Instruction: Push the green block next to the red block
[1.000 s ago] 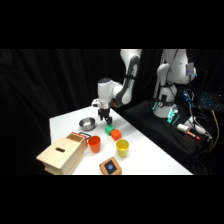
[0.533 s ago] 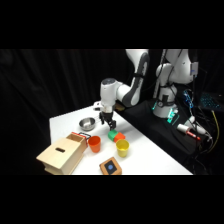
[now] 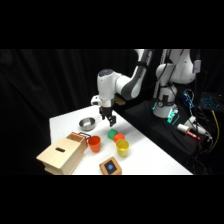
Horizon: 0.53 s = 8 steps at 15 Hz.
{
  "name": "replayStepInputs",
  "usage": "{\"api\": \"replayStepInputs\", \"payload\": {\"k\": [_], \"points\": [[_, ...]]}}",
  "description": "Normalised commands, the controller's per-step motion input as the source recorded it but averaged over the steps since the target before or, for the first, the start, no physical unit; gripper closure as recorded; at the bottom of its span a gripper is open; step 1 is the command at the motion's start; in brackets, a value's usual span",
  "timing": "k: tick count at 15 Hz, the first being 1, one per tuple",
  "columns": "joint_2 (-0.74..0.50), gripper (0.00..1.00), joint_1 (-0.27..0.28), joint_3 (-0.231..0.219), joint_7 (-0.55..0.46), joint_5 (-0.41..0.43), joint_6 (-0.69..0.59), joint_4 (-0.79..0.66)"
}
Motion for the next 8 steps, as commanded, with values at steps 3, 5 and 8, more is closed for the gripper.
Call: {"api": "replayStepInputs", "payload": {"k": [3, 5, 8], "points": [[-0.45, 0.00, -0.117, 0.118, -0.01, 0.216, -0.44, 0.05], [-0.39, 0.00, -0.104, 0.120, 0.00, 0.266, -0.39, 0.09], [-0.26, 0.00, -0.076, 0.108, 0.10, 0.209, -0.30, 0.12]]}}
